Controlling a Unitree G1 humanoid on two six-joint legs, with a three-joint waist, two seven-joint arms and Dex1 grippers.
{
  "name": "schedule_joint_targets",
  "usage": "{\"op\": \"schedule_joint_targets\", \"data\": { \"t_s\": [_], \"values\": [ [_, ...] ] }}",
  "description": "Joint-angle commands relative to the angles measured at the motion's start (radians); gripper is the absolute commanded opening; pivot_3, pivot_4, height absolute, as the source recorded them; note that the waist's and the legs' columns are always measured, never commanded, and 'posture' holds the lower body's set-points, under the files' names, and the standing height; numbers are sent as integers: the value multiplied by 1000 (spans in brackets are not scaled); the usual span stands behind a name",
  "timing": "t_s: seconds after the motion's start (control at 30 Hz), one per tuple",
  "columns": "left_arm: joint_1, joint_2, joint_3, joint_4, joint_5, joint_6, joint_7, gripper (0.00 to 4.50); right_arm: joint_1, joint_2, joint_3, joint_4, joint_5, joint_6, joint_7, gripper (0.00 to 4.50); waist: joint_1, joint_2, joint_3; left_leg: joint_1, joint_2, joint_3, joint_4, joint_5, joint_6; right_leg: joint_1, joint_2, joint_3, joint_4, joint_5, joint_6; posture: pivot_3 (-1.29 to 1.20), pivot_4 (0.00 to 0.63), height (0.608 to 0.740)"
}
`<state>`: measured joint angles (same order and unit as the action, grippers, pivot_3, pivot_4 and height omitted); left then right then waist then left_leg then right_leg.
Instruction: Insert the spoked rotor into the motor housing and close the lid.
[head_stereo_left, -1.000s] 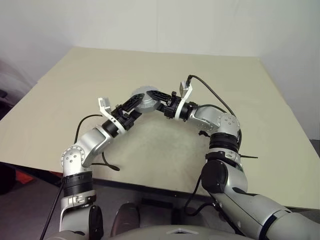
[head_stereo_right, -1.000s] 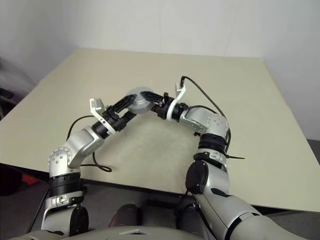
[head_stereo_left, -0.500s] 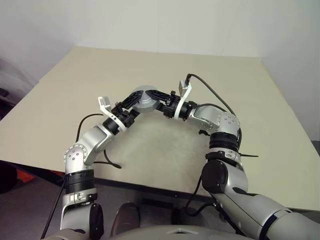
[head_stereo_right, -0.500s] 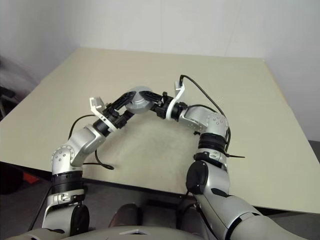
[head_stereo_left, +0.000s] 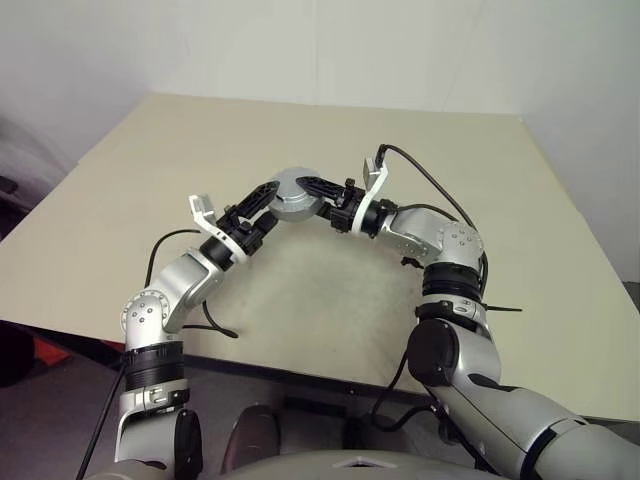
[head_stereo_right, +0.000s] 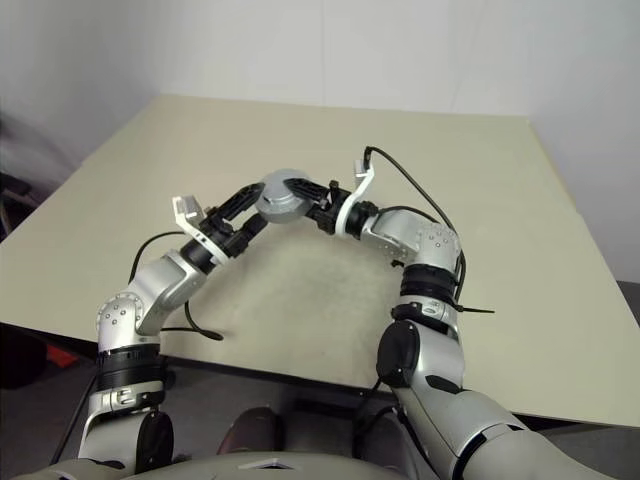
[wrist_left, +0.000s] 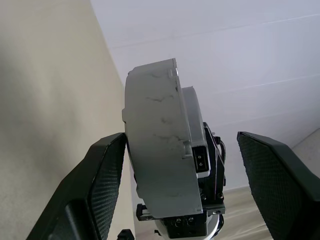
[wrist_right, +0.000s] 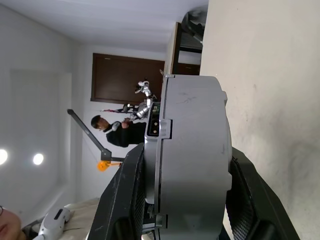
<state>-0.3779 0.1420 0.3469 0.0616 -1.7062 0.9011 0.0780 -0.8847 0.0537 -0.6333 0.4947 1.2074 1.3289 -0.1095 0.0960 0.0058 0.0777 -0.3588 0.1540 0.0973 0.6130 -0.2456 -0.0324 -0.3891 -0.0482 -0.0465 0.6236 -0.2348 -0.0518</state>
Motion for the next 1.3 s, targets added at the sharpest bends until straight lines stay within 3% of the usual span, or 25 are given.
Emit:
{"op": "schedule_joint_targets", "data": {
  "t_s": [0.03,0.47,0.57,0.67,0.7,1.3],
  "values": [
    [-15,-2,-9,-28,-10,-5,-17,3769,-18,-4,3,-25,48,-6,25,2085,0,0,0,0,0,0,0,0,0,0,0,0,0,0,0,0,0,740],
    [-59,-16,-25,33,27,-4,-48,3769,-18,-12,-2,-30,58,-5,24,2085,0,0,0,-1,0,0,0,0,0,0,0,0,0,0,0,0,0,740],
    [-65,-20,-24,47,37,-8,-50,3143,-18,-11,-1,-30,59,-7,25,2085,0,0,0,-1,0,0,0,0,0,0,0,0,0,0,0,0,0,740],
    [-65,-22,-21,44,41,-9,-52,2191,-17,-12,1,-28,58,-9,26,2085,0,0,0,-1,0,0,0,0,0,0,0,0,0,0,0,0,0,740],
    [-64,-23,-18,43,41,-10,-52,2147,-18,-13,2,-26,57,-10,28,2085,0,0,0,-1,0,0,1,0,0,0,0,0,0,0,0,0,0,740],
    [-70,-29,-18,35,70,-37,-51,2146,-14,-23,37,-19,38,-38,63,2085,1,0,0,-2,0,0,1,0,0,0,0,0,1,0,0,0,0,740]
  ]
}}
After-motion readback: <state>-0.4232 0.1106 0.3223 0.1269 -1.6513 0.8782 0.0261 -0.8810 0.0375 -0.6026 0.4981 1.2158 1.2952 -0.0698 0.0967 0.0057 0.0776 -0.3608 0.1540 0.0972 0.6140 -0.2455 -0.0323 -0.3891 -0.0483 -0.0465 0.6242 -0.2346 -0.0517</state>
